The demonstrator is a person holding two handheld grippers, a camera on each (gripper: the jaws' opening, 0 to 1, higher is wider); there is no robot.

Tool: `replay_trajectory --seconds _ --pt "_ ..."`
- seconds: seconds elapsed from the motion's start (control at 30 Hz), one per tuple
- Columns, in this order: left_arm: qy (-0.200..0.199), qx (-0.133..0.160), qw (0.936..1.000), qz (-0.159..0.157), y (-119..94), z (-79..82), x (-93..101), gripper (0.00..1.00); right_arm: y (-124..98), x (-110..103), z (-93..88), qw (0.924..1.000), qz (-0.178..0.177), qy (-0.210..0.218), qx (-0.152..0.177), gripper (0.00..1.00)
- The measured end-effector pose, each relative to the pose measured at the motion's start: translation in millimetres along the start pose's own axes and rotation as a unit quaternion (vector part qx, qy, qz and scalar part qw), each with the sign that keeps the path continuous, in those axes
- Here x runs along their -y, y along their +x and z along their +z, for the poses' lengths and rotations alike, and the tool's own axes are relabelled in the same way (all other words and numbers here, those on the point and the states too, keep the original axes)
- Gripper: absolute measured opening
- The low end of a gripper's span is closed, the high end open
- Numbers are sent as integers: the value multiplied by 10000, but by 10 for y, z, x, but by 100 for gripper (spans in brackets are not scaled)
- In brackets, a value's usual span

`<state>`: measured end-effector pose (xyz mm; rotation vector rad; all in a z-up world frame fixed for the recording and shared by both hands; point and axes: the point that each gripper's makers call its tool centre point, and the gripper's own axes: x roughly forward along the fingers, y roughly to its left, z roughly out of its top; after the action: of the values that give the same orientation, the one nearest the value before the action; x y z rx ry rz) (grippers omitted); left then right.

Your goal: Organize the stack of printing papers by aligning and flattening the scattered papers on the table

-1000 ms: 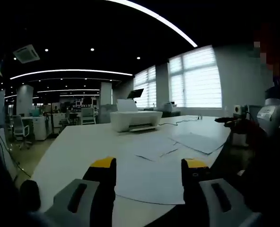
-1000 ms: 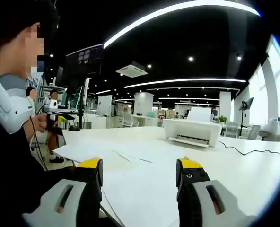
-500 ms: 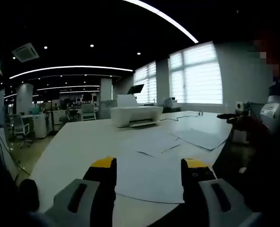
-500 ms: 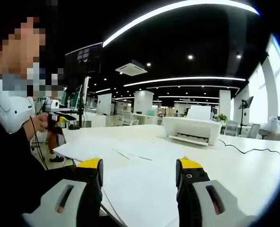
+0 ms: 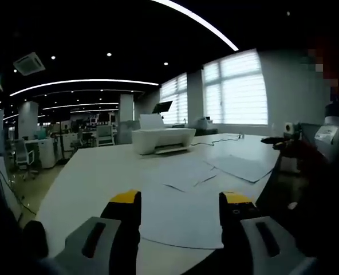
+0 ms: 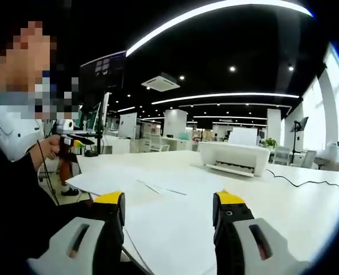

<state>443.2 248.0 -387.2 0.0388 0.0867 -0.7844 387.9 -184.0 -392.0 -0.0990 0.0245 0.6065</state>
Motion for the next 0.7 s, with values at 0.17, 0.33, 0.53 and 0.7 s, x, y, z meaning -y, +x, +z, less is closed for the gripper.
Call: replay_trajectory --seconds 0.17,0.33,0.53,0.7 --pt "5 -22 10000 -11 13 8 4 59 -4 -9 12 10000 11 -21 1 58" --pt "-55 -104 9999 -29 37 -5 12 59 3 -13 -3 10000 7 1 -13 58" --pt "-74 -199 9998 -25 71 -37 16 59 28 -32 -21 10000 45 22 -12 58" --pt "-142 -293 9995 -3 90 -72 -18 58 26 -33 -43 10000 49 39 -35 58"
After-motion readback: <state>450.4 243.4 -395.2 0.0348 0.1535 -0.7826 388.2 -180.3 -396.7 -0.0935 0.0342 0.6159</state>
